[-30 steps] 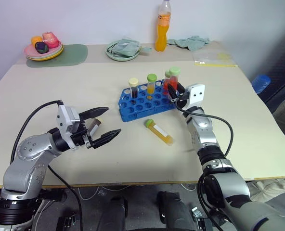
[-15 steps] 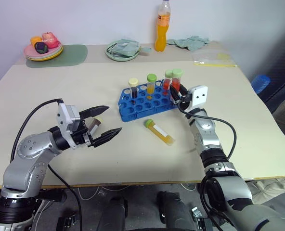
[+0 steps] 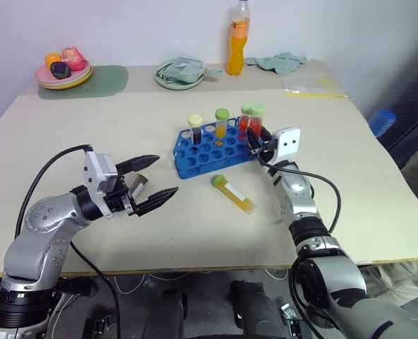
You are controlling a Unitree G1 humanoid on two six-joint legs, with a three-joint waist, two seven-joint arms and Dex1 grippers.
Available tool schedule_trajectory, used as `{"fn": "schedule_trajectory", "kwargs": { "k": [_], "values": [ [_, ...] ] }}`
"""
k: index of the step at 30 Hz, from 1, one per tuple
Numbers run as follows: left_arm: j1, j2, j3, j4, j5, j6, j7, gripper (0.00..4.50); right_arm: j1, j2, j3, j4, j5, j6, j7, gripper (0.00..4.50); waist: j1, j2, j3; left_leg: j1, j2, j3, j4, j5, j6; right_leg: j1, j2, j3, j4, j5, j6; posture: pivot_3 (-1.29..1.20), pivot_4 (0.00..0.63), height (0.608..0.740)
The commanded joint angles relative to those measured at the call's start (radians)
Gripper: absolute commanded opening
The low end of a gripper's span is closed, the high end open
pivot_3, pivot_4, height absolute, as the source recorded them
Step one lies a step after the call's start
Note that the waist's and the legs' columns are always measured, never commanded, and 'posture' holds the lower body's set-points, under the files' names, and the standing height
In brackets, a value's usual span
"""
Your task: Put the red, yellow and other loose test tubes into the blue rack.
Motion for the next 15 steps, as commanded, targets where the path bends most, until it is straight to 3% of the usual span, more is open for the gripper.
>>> {"fn": "schedule_trajectory", "kwargs": {
  "k": [1, 3, 8, 9, 15],
  "values": [
    [-0.005, 0.011, 0.026, -0.041, -0.011, -0.003, 0.003, 4.50, -0.014, 0.011, -0.019, 0.001, 0.021, -0.014, 0.014, 0.81, 0.000, 0.000, 0.000, 0.000, 0.000, 0.000, 0.000, 0.000, 0.000, 0.000, 0.000, 0.000, 0.000, 0.000, 0.000, 0.00, 0.150, 0.740],
    [-0.006, 0.011, 0.027, -0.039, -0.011, -0.005, 0.003, 4.50, -0.009, 0.018, -0.051, -0.007, 0.073, 0.016, 0.040, 1.87, 0.000, 0.000, 0.000, 0.000, 0.000, 0.000, 0.000, 0.000, 0.000, 0.000, 0.000, 0.000, 0.000, 0.000, 0.000, 0.00, 0.150, 0.740],
    [-0.003, 0.008, 0.022, -0.039, -0.009, -0.009, 0.002, 4.50, 0.038, -0.018, -0.024, -0.107, 0.033, 0.023, 0.058, 4.30, 0.002, 0.000, 0.000, 0.000, 0.000, 0.000, 0.000, 0.000, 0.000, 0.000, 0.000, 0.000, 0.000, 0.000, 0.000, 0.00, 0.150, 0.740],
    [-0.003, 0.005, 0.020, -0.040, -0.008, -0.009, 0.003, 4.50, 0.053, -0.034, -0.019, -0.154, 0.031, 0.051, 0.068, 4.46, 0.002, 0.000, 0.000, 0.000, 0.000, 0.000, 0.000, 0.000, 0.000, 0.000, 0.000, 0.000, 0.000, 0.000, 0.000, 0.00, 0.150, 0.740],
    [0.014, -0.008, 0.014, -0.036, -0.004, -0.024, 0.000, 4.50, 0.188, -0.166, 0.030, -0.492, -0.020, 0.328, 0.092, 4.46, 0.004, 0.000, 0.000, 0.000, 0.000, 0.000, 0.000, 0.000, 0.000, 0.000, 0.000, 0.000, 0.000, 0.000, 0.000, 0.00, 0.150, 0.740]
  ]
}}
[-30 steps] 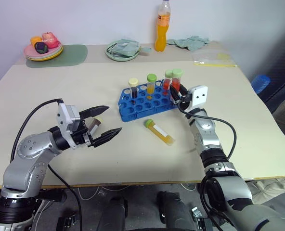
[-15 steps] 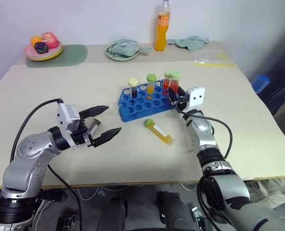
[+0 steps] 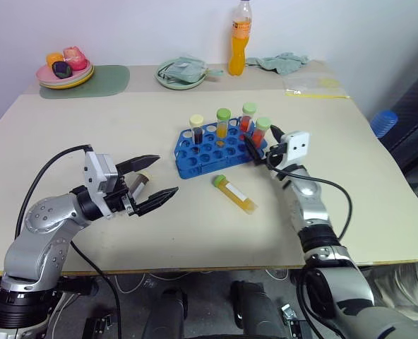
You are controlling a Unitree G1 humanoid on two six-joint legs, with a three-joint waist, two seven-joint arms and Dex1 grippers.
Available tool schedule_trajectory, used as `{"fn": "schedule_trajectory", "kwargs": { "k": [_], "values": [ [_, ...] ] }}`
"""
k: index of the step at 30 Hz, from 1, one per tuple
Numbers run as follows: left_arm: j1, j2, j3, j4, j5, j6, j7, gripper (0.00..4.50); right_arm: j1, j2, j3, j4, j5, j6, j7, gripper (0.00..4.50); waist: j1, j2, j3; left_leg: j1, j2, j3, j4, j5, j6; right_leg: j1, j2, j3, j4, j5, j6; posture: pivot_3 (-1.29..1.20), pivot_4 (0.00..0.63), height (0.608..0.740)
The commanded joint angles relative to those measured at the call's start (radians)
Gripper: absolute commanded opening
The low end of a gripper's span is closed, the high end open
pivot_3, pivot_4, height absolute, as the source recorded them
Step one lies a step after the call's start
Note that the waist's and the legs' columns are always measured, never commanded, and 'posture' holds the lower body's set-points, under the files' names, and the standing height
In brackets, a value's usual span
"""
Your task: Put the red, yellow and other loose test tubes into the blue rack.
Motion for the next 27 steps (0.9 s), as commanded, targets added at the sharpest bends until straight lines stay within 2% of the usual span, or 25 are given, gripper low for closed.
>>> {"fn": "schedule_trajectory", "kwargs": {
  "k": [1, 7, 10, 14, 17, 19, 23, 27],
  "values": [
    [0.015, -0.003, 0.015, -0.028, 0.001, -0.026, -0.007, 4.50, 0.063, -0.069, 0.030, -0.213, -0.031, 0.171, 0.013, 4.46, 0.000, 0.000, 0.000, 0.000, 0.000, 0.000, 0.000, 0.000, 0.000, 0.000, 0.000, 0.000, 0.000, 0.000, 0.000, 0.00, 0.150, 0.740],
    [0.026, -0.013, 0.015, -0.015, 0.006, -0.044, -0.010, 4.50, 0.172, -0.238, 0.031, -0.593, 0.008, 0.592, 0.074, 4.46, 0.001, 0.001, 0.000, -0.001, 0.000, 0.000, 0.001, 0.000, 0.000, -0.001, 0.000, 0.000, 0.000, 0.000, 0.000, 0.00, 0.150, 0.740],
    [0.020, -0.017, 0.008, -0.010, 0.008, -0.048, -0.011, 4.50, 0.147, -0.259, 0.026, -0.704, 0.054, 0.762, 0.074, 4.46, -0.001, 0.000, 0.000, -0.001, 0.000, 0.000, 0.001, 0.000, 0.000, -0.001, 0.000, 0.000, -0.001, 0.000, -0.001, 0.00, 0.150, 0.740],
    [0.020, -0.009, 0.009, 0.006, 0.016, -0.061, -0.038, 4.50, 0.037, -0.301, 0.046, -0.923, 0.199, 1.149, 0.103, 4.46, 0.000, 0.001, 0.000, -0.001, 0.000, 0.000, 0.001, 0.000, 0.000, -0.001, 0.000, 0.000, -0.001, 0.000, -0.001, 0.00, 0.150, 0.740],
    [0.017, -0.009, 0.008, 0.021, 0.022, -0.070, -0.054, 4.50, -0.005, -0.343, 0.095, -0.989, 0.244, 1.306, 0.122, 4.46, 0.003, 0.000, 0.000, -0.002, 0.000, 0.000, 0.001, 0.000, 0.000, -0.002, 0.000, 0.000, -0.001, 0.000, -0.001, 0.00, 0.150, 0.740],
    [0.018, -0.010, 0.008, 0.027, 0.026, -0.077, -0.064, 4.50, -0.018, -0.411, 0.182, -1.027, 0.271, 1.416, 0.151, 4.46, 0.012, -0.001, -0.001, -0.002, 0.000, -0.001, 0.001, 0.000, 0.000, -0.001, -0.001, -0.001, -0.002, -0.001, -0.001, 0.00, 0.150, 0.740],
    [0.055, 0.002, 0.029, 0.015, 0.021, -0.087, -0.086, 4.50, -0.103, -0.381, 0.261, -1.050, 0.315, 1.680, 0.113, 4.46, 0.021, 0.000, 0.000, -0.003, 0.000, 0.000, 0.001, 0.000, 0.000, -0.002, -0.002, -0.001, -0.003, 0.000, -0.001, 0.00, 0.150, 0.740],
    [0.130, 0.031, 0.069, -0.009, -0.020, -0.082, -0.136, 4.50, -0.148, -0.382, 0.314, -0.998, 0.348, 1.752, 0.067, 4.46, 0.022, 0.000, 0.000, -0.003, 0.000, 0.000, 0.000, 0.000, 0.000, -0.004, -0.001, -0.001, -0.003, 0.000, -0.001, 0.00, 0.150, 0.740]
  ]
}}
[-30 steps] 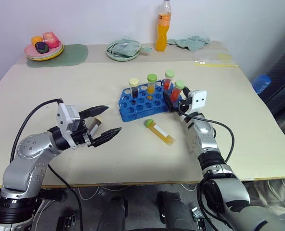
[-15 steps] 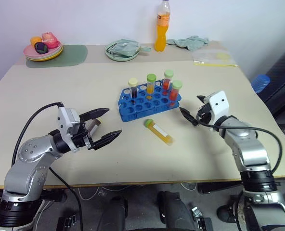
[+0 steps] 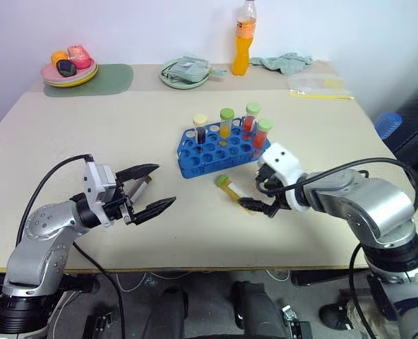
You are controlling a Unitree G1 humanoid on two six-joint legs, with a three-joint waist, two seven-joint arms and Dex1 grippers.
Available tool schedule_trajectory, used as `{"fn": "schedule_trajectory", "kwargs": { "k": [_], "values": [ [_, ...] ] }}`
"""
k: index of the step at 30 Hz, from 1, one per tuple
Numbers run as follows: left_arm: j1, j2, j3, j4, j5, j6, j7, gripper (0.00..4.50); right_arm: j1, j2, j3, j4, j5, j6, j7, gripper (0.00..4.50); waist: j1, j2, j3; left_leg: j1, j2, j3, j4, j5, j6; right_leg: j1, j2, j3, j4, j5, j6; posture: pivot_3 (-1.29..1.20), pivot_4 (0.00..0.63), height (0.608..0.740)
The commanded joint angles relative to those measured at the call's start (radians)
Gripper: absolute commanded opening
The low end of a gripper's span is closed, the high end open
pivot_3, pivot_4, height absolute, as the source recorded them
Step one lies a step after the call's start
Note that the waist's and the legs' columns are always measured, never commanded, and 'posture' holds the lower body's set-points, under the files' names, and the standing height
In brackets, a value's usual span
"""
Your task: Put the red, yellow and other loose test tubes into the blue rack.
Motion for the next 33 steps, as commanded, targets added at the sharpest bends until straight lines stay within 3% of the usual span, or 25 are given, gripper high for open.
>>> {"fn": "schedule_trajectory", "kwargs": {
  "k": [1, 14, 25, 29, 33],
  "values": [
    [0.056, 0.033, 0.064, -0.041, -0.037, -0.018, -0.051, 4.50, -0.038, 0.017, -0.001, 0.041, 0.026, 0.038, -0.066, 4.46, 0.002, 0.000, 0.000, 0.000, 0.000, 0.000, 0.000, 0.000, 0.000, 0.000, 0.000, 0.000, 0.000, 0.000, 0.000, 0.00, 0.150, 0.740],
    [0.111, 0.015, 0.057, -0.062, 0.012, -0.057, -0.012, 4.50, -0.159, 0.068, 0.030, 0.266, 0.264, 0.038, -0.361, 4.46, 0.002, 0.000, 0.000, -0.002, 0.000, 0.000, 0.000, 0.000, 0.000, -0.002, 0.000, 0.000, 0.000, 0.000, 0.000, 0.00, 0.150, 0.740],
    [0.094, -0.019, 0.019, -0.065, 0.040, -0.068, 0.027, 4.50, -0.304, 0.070, 0.084, 0.611, 0.858, 0.038, -0.824, 4.46, 0.000, 0.000, 0.000, -0.002, 0.000, 0.000, 0.000, 0.000, 0.000, -0.002, 0.000, 0.000, 0.000, 0.000, 0.000, 0.00, 0.150, 0.740],
    [0.097, -0.021, 0.014, -0.080, 0.040, -0.064, 0.044, 4.50, -0.325, 0.100, 0.092, 0.697, 1.018, 0.038, -0.988, 4.46, -0.001, 0.000, 0.000, -0.002, 0.000, 0.000, 0.000, 0.000, 0.000, -0.002, 0.000, 0.000, 0.000, 0.000, 0.000, 0.00, 0.150, 0.740],
    [0.099, -0.022, 0.012, -0.087, 0.040, -0.059, 0.057, 4.50, -0.322, 0.160, 0.058, 0.748, 1.063, 0.038, -1.131, 4.46, -0.001, 0.000, 0.000, -0.002, 0.000, 0.000, 0.000, 0.000, 0.000, -0.002, 0.000, 0.000, 0.000, 0.000, 0.000, 0.00, 0.150, 0.740]
  ]
}}
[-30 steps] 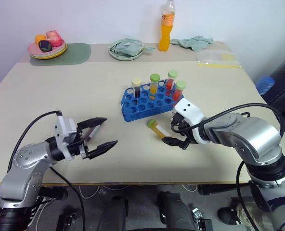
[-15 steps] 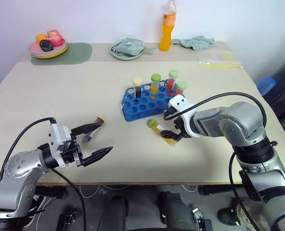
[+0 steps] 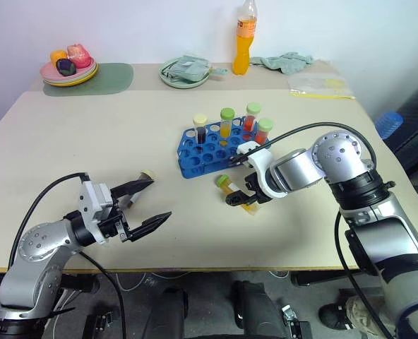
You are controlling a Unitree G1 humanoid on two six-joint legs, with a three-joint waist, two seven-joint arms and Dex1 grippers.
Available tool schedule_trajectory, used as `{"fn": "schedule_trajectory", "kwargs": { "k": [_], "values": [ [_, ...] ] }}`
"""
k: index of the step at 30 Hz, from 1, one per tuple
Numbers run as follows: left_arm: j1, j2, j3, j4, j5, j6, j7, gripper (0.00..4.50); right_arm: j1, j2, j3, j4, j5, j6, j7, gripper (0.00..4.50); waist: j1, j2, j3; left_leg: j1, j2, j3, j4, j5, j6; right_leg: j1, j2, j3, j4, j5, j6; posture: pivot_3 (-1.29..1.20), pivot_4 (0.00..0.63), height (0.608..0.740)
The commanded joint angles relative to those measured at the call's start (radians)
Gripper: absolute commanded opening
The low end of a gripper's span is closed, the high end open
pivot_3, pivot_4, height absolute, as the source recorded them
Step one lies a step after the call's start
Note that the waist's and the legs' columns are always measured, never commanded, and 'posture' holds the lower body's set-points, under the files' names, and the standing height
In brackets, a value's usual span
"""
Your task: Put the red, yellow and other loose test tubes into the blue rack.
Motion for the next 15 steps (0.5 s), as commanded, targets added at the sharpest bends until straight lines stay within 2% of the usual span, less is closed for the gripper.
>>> {"fn": "schedule_trajectory", "kwargs": {
  "k": [1, 9, 12, 15],
  "values": [
    [0.001, 0.001, -0.002, -0.045, 0.009, -0.011, 0.012, 4.50, -0.021, 0.049, -0.052, 0.022, 0.042, 0.006, -0.122, 4.46, -0.001, 0.000, 0.000, 0.000, 0.000, 0.000, 0.000, 0.000, 0.000, 0.000, 0.000, 0.000, 0.000, 0.000, 0.000, 0.00, 0.150, 0.740],
    [-0.007, 0.001, -0.009, -0.047, 0.017, -0.011, 0.025, 4.50, 0.001, 0.100, -0.085, 0.008, 0.005, 0.006, -0.223, 4.46, 0.000, 0.000, 0.000, 0.000, 0.000, 0.000, 0.000, 0.000, 0.000, 0.000, 0.000, 0.000, 0.000, 0.000, 0.000, 0.00, 0.150, 0.740],
    [-0.006, -0.002, -0.011, -0.049, 0.018, -0.011, 0.029, 4.50, 0.014, 0.097, -0.072, -0.009, -0.007, 0.006, -0.217, 3.71, 0.000, 0.000, 0.000, 0.000, 0.000, 0.000, 0.000, 0.000, 0.000, 0.000, 0.000, 0.000, 0.000, 0.000, 0.000, 0.00, 0.150, 0.740],
    [-0.002, -0.003, -0.011, -0.050, 0.023, -0.013, 0.032, 4.50, 0.036, 0.094, -0.065, -0.022, -0.039, 0.006, -0.203, 2.29, -0.001, 0.000, 0.000, 0.000, 0.000, 0.000, 0.000, 0.000, 0.000, 0.000, 0.000, 0.000, 0.000, 0.000, 0.000, 0.00, 0.150, 0.740]
  ]
}}
